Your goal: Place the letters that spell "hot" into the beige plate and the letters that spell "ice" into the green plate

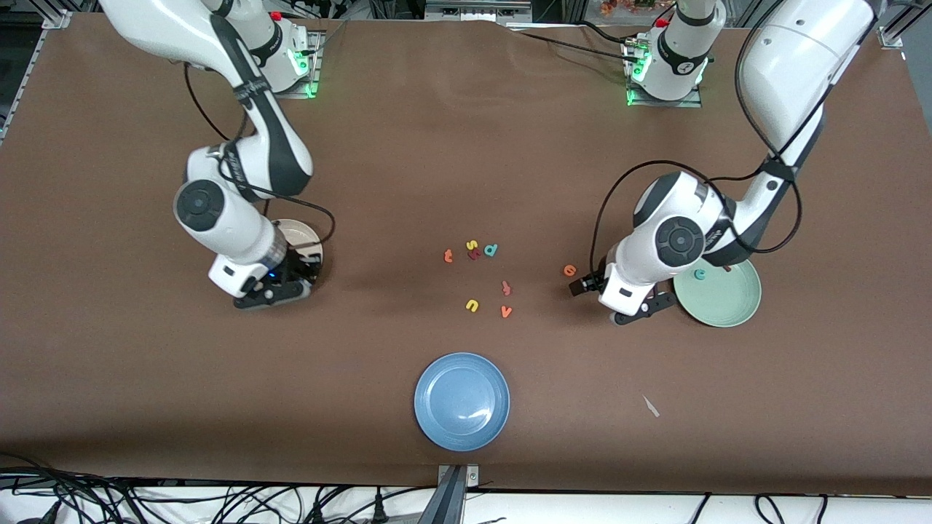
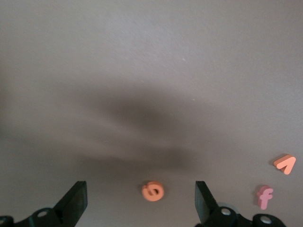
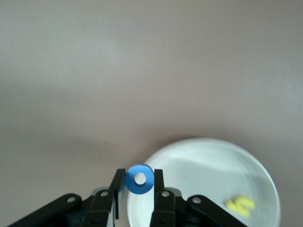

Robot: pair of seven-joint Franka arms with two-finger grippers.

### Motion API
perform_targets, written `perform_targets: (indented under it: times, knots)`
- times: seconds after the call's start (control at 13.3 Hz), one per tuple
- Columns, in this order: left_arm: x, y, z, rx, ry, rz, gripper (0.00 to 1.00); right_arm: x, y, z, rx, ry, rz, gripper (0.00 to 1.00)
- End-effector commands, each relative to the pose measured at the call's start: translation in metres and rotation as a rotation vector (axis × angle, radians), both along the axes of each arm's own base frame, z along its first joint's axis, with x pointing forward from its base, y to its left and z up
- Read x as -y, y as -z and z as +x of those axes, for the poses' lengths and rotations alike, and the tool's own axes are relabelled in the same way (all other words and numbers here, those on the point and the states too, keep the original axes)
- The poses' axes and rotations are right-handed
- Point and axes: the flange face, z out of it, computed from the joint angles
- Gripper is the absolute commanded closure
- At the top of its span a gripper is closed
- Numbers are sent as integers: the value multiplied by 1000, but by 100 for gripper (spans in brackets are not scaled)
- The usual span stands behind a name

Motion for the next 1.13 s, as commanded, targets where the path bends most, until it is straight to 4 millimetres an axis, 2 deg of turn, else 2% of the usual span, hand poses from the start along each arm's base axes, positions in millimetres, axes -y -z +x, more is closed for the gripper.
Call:
perform_targets:
  times: [0.0, 0.23, 0.38, 0.53, 0.6, 0.68, 0.83, 1.05]
  knots:
    - [19, 27, 0, 11, -29, 12, 0, 16, -4, -51, -26, -43, -36, 72]
    - [28, 58, -7, 26, -34, 79, 0, 37, -4, -71, -31, -39, -56, 71]
    - [27, 61, -11, 9, -34, 90, 0, 42, 5, -87, -21, -38, -53, 71]
    - [32, 61, -19, -22, -43, 107, 1, 44, 15, -92, 1, -36, -48, 71]
    - [36, 62, -23, -35, -35, 116, 8, 44, 18, -92, 2, -34, -48, 70]
    - [40, 64, -26, -39, -26, 118, 14, 44, 19, -92, -1, -34, -49, 51]
    - [39, 69, -31, -52, -18, 124, 28, 44, 20, -92, -2, -25, -49, 27]
    - [39, 71, -34, -57, -17, 126, 41, 41, 22, -88, 6, -12, -44, 25]
